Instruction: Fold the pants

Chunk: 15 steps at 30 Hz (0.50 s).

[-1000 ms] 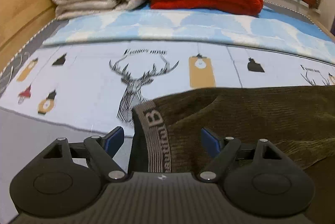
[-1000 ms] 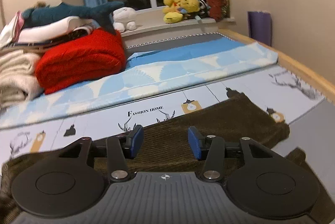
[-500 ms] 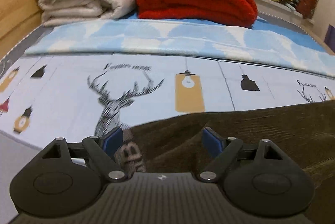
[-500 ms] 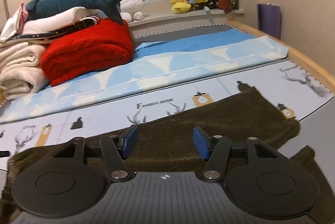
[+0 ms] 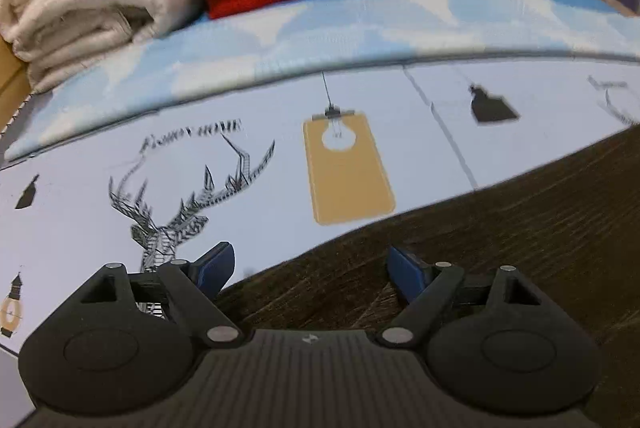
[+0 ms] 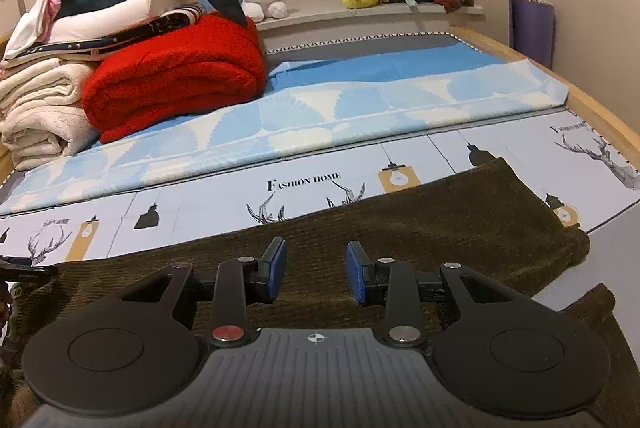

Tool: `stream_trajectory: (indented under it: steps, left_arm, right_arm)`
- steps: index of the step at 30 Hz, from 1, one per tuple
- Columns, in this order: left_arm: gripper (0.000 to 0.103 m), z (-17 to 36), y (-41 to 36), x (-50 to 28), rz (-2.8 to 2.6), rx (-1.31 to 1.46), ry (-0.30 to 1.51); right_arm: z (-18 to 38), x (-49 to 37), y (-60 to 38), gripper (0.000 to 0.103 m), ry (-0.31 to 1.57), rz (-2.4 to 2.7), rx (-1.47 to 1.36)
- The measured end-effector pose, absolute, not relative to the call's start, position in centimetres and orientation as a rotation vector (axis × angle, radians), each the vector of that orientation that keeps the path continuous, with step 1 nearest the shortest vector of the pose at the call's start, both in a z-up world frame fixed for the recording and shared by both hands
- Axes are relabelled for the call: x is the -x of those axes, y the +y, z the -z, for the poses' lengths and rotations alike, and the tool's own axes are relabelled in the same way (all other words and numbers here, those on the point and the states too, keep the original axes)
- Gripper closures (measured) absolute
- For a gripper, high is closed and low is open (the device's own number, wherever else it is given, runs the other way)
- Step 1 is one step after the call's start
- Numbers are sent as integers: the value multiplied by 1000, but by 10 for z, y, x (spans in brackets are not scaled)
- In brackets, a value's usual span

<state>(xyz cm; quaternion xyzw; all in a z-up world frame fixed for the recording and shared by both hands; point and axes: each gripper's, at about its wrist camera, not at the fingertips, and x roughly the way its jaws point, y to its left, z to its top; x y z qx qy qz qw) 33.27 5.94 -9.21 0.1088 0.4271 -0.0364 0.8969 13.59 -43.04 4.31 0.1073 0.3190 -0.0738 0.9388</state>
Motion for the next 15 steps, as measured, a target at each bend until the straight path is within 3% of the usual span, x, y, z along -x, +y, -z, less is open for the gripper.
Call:
stream_trajectory:
  steps: [5, 7, 9, 11, 15]
  left_arm:
    - [16, 110, 68, -344, 88, -196, 934]
    - [31, 110, 69, -345, 132, -181, 944]
    - [67, 105, 67, -344, 204, -164, 955]
    - [82, 100, 58, -341, 230, -228, 950]
    - [91, 83, 53, -325, 223, -243, 933]
  right_arm:
    - [-37, -138, -435, 68, 668, 168, -196]
    - [-35, -138, -438, 68, 675, 178, -195]
    - [-33, -138, -441, 68, 681, 184, -195]
    - [-33, -138, -442, 68, 682, 191, -188]
    - [-31, -137, -446, 68, 691, 208, -183]
